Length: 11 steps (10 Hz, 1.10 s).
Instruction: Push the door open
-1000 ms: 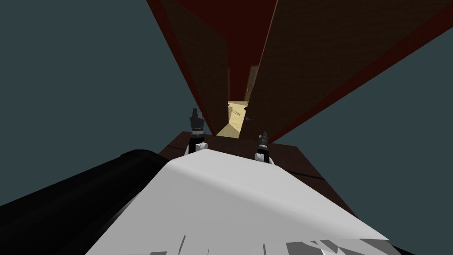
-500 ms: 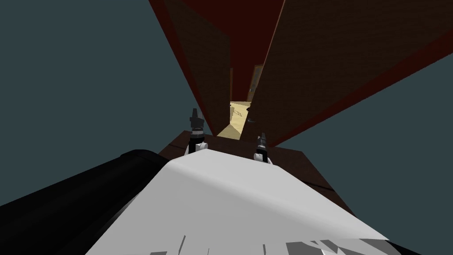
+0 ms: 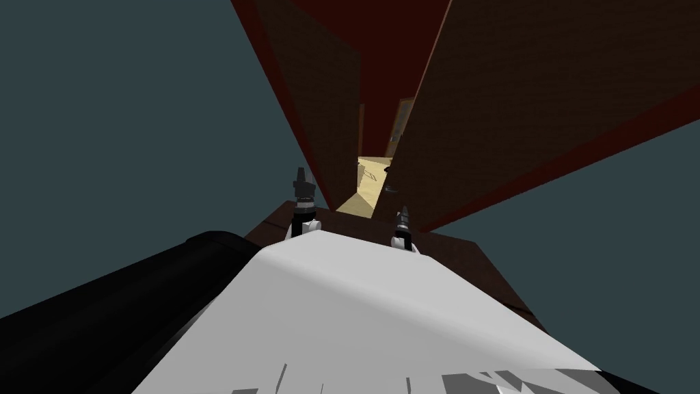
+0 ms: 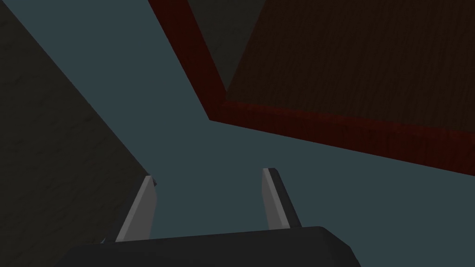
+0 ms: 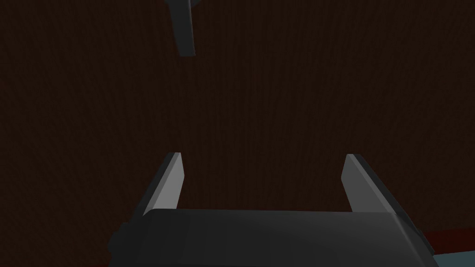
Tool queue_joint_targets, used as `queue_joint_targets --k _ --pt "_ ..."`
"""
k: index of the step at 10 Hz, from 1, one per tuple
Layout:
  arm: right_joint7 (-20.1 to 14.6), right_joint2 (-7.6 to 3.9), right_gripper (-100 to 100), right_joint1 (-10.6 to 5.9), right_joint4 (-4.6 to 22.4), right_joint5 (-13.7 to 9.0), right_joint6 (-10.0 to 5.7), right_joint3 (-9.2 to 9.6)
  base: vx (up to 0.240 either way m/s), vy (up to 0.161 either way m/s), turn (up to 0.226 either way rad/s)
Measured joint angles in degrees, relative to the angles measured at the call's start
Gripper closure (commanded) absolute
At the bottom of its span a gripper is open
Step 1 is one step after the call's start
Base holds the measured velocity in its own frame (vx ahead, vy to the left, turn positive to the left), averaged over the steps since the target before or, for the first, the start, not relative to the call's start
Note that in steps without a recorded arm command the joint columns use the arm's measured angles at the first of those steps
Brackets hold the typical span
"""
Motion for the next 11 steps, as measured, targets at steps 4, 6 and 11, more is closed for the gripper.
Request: queue_joint_targets --k 4,6,11 --pt "0.2 0.03 -100 -1.86 5.0 -0.5 -1.12 0.02 0.085 -0.03 0.077" --pt "0.2 -0.1 -100 -2.9 7.6 -0.7 -1.74 0.01 0.085 -0.031 0.091" --pt "0.8 0.25 -100 -5.38 13.9 -1.4 -2.9 0.0 0.095 -0.042 0.078"
